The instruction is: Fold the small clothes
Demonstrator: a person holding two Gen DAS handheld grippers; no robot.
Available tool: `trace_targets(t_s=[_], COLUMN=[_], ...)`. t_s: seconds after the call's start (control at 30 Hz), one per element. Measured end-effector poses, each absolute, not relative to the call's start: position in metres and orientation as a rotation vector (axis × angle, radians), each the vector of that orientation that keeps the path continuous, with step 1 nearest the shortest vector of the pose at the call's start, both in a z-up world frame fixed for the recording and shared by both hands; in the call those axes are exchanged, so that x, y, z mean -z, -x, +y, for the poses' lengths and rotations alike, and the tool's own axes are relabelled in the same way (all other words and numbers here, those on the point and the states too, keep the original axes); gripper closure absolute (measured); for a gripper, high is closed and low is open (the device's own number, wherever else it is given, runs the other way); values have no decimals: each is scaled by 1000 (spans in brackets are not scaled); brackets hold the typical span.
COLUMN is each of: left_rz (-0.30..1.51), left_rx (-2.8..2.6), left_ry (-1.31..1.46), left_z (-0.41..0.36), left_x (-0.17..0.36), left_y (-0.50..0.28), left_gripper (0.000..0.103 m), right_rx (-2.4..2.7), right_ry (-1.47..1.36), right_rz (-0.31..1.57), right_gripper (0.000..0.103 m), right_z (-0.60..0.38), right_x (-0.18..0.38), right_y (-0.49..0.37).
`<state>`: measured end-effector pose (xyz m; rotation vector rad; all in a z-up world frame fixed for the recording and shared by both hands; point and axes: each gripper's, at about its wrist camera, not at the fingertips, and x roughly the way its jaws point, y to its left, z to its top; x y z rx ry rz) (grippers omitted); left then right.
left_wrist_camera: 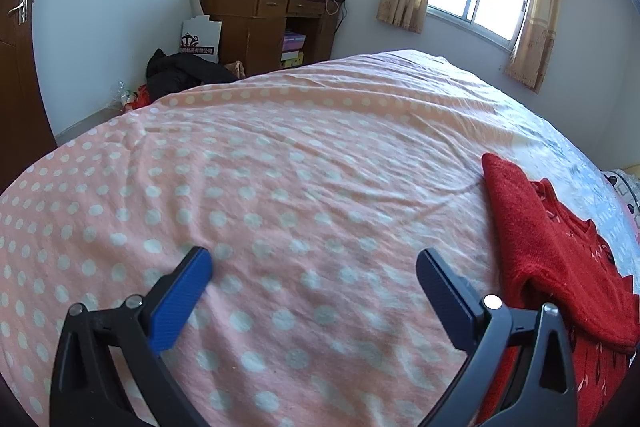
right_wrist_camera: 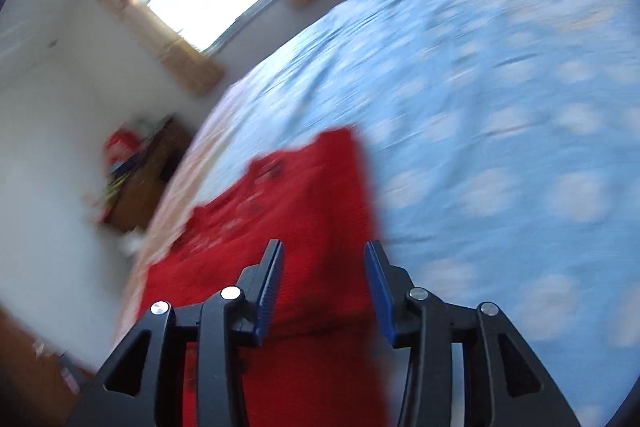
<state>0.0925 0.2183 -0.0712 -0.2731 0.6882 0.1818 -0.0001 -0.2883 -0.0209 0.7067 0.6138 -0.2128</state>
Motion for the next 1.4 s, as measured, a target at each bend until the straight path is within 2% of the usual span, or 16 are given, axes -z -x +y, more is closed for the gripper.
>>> trace_targets(t_s=[0.17, 0.27, 0.43, 0.5, 0.63, 0.77, 0.9, 1.13, 1.23, 1.4], left_rz=[693, 699, 716, 734, 755, 800, 778, 873, 925, 926], left_rx=[-190, -199, -210, -211, -131, 15, 178, 346, 368, 362], left_ry=[261, 248, 228, 210, 197, 157, 46, 14, 29, 26], left_z=[217, 215, 212, 209, 208, 202, 192, 178, 172, 169], left_x=[72, 72, 73, 72, 63, 58, 44, 61, 76, 83], left_y=[-93, -95, -97, -99, -85, -40, 32, 113, 129, 140], left_gripper=[0, 0, 0, 0, 0, 0, 0, 1, 8, 9], right_rx=[253, 172, 199, 209, 191, 187, 65, -188, -178, -171], right_ry=[-479, -304, -239, -208, -225, -175, -137, -276, -445, -630], right_rz=[568, 625, 795, 758, 564, 439, 467, 671, 776, 945], right_gripper=[60, 60, 60, 60, 60, 60, 60, 57, 56, 56], right_z=[-269, -234, -222, -220, -226, -239, -248, -244, -248, -248], right_x=[-12, -22, 21, 13, -41, -93, -115, -63, -12, 55], right_y=[8, -15, -40, -36, 26, 101, 181, 260, 265, 249])
